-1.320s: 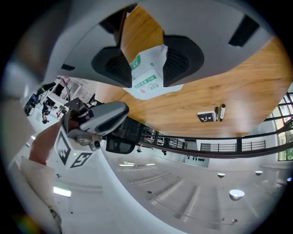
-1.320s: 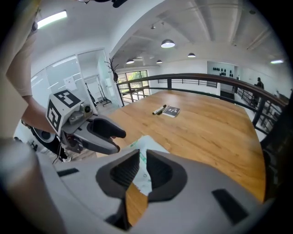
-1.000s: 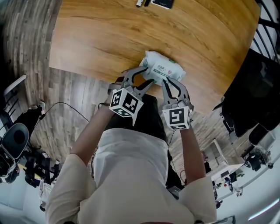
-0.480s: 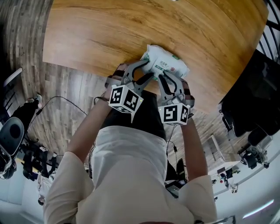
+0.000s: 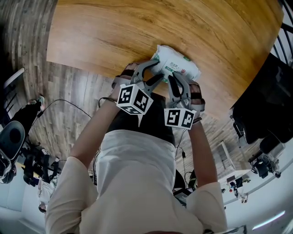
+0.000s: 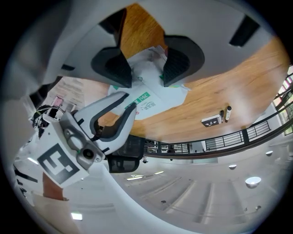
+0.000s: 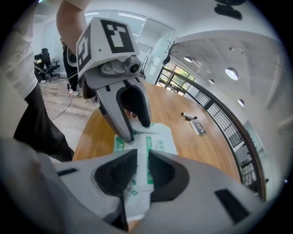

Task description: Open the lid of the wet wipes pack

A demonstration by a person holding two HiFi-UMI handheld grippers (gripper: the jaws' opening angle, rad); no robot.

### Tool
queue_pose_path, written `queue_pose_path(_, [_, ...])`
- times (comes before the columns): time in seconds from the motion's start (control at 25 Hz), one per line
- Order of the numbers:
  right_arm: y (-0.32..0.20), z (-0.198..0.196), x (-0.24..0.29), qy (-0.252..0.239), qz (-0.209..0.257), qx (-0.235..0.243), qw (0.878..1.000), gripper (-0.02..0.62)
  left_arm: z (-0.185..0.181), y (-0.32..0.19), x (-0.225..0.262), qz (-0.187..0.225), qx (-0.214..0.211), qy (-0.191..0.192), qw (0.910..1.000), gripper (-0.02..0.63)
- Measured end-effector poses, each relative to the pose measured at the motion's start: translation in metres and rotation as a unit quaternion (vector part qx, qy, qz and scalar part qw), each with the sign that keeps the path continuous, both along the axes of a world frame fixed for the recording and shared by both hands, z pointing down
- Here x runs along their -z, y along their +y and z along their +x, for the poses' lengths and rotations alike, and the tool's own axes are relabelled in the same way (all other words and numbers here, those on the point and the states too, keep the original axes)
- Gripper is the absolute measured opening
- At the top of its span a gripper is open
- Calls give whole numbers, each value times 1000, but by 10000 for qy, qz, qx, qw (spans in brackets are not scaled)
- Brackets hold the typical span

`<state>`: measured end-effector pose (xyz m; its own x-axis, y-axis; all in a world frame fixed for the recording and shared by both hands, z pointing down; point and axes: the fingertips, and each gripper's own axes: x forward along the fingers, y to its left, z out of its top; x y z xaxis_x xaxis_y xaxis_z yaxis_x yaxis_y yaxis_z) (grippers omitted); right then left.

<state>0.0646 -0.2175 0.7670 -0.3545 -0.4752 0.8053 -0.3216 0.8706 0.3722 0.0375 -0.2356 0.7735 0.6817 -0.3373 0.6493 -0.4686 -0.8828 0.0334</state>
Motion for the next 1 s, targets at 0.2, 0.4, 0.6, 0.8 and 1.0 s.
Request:
queue_pose_path(0.2, [-1,-1,5,121,197,62,9997,66,0,0,-1,-98,-42,-87,9999,212])
queue_pose_path(0.4, [0,-2,16,-37,211,-10,9998,66,0,0,-1,-102,-37,-115,9999,212])
queue_pose_path(0.6, [-26,7,39,-514,432,-552,9962,52,1,-1,-2,-107,-52,-184,9998,212])
queue_pose_path(0.8, [-58,30,47,-515,508,-874,9935,54,0,-1,-2,-180,-34,-197,9996,212])
queue_pose_path(1.0, [-71,47,46,-423,627,-935,9927,62,-2,-1,-2,-224,-32,-203,9995,212])
